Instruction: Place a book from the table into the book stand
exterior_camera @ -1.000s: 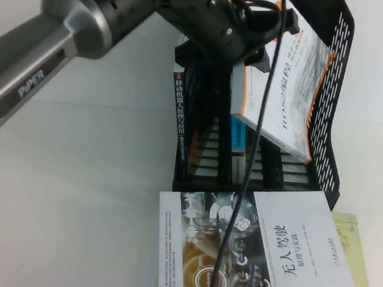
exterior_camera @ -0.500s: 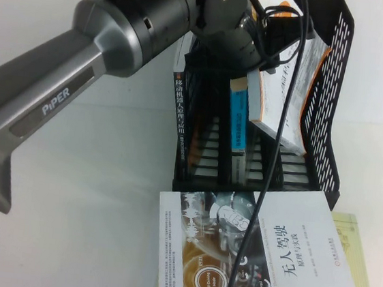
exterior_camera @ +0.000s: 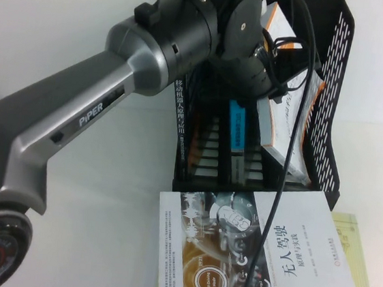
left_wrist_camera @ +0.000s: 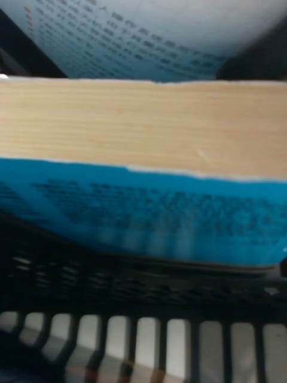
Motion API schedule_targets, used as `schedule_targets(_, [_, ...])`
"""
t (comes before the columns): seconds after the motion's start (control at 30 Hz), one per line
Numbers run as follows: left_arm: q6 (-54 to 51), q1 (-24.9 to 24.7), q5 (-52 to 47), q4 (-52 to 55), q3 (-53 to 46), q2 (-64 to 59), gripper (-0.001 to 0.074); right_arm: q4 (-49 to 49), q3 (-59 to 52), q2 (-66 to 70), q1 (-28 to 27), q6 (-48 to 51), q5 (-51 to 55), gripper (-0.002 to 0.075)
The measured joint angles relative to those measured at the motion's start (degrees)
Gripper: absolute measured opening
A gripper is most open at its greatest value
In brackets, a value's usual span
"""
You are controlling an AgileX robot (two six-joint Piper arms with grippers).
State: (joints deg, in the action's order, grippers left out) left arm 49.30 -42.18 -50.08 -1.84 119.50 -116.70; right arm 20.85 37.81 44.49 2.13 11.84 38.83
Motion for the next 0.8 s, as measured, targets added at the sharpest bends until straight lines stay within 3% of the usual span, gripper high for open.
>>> schedule_targets(0.17, [-0.8, -0.1, 1.4, -0.4, 0.0, -0.2, 0.0105, 1.1, 0.0, 0.0, 0.0, 0.0, 0.0, -0.0001])
schedule_targets(0.37, [-9.4, -0.1, 4.8, -3.3, 0.0, -0.6, 0.0115, 1.2, 0.0, 0.0, 0.0, 0.0, 0.0, -0.0001])
schedule_targets(0.6, [-19.1, -0.1, 15.9, -7.4, 0.4, -0.6, 0.0347, 1.2, 0.0, 0.0, 0.0, 0.0, 0.3, -0.0001])
schedule_targets(0.8, [-26.1, -0.1, 19.2, -7.8, 0.5, -0.6, 0.0428, 1.2, 0.0, 0.0, 0.0, 0.4, 1.1, -0.0001])
